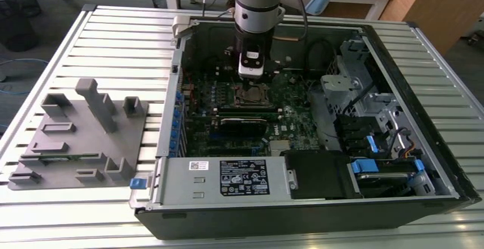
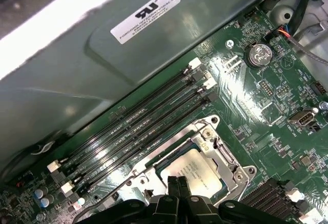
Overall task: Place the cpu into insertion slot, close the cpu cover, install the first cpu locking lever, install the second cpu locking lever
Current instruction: 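Close the cpu cover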
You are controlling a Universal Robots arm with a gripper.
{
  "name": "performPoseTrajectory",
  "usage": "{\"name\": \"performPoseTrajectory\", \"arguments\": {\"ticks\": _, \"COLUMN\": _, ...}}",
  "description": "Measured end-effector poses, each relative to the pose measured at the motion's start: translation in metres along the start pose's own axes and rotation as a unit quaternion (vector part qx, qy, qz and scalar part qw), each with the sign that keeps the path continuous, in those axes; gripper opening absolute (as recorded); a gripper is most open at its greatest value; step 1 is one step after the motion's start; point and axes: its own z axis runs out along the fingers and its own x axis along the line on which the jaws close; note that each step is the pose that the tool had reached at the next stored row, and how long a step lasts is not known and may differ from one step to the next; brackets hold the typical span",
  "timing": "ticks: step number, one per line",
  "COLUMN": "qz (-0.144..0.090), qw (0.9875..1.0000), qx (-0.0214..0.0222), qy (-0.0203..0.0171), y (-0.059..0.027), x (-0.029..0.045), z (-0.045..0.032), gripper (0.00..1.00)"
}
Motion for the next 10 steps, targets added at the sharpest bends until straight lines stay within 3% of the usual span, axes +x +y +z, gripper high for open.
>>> {"name": "performPoseTrajectory", "arguments": {"ticks": 10, "qz": -0.001, "qw": 1.0, "qx": 0.0, "qy": 0.0, "y": 0.0, "x": 0.0, "z": 0.0, "gripper": 0.11}}
